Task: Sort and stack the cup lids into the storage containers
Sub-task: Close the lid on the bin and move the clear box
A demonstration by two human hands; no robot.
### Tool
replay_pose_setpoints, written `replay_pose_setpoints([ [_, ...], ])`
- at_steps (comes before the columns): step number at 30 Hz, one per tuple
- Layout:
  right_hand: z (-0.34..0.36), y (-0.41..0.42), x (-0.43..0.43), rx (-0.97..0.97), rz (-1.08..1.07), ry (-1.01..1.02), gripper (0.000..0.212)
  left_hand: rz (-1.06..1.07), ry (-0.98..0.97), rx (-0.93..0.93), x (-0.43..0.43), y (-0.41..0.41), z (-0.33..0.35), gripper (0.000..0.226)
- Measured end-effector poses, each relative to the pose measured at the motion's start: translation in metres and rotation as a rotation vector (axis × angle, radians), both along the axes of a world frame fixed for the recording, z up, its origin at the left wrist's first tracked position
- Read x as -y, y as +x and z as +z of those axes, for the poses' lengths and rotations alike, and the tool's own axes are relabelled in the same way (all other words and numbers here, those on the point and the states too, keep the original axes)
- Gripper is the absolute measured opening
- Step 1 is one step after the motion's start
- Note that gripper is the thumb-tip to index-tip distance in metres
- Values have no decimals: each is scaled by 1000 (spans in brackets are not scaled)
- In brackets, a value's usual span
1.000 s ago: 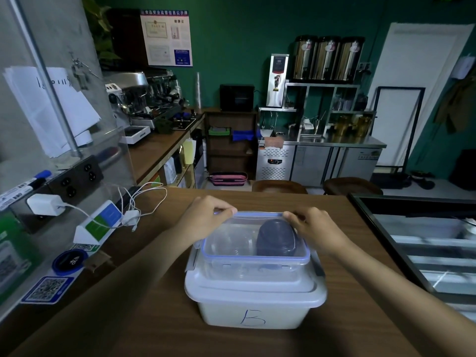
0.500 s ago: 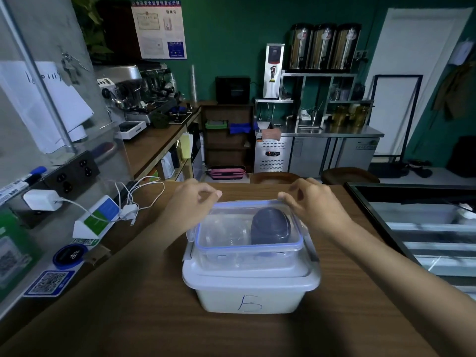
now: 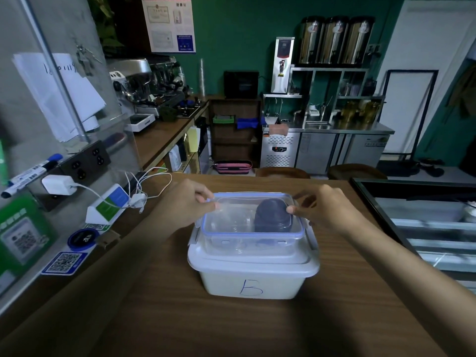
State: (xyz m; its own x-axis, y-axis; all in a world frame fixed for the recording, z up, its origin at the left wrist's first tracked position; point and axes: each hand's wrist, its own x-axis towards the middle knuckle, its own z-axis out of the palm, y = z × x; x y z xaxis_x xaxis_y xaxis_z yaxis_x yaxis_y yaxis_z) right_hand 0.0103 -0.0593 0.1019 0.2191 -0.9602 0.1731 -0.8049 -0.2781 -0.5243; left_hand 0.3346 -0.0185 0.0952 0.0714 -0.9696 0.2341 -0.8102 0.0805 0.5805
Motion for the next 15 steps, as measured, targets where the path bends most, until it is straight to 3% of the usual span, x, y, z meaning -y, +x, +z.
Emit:
replay_pose_setpoints([
  [2, -2, 0, -3, 47, -11, 41, 40, 15, -16, -8, -2, -3, 0, 23],
  [6, -7, 1, -6, 149, -41, 69, 36, 66, 28, -110, -2, -5, -3, 37],
  [15, -4, 5, -12, 143, -126, 122, 27, 104, 141, -452, 7, 2, -20, 20],
])
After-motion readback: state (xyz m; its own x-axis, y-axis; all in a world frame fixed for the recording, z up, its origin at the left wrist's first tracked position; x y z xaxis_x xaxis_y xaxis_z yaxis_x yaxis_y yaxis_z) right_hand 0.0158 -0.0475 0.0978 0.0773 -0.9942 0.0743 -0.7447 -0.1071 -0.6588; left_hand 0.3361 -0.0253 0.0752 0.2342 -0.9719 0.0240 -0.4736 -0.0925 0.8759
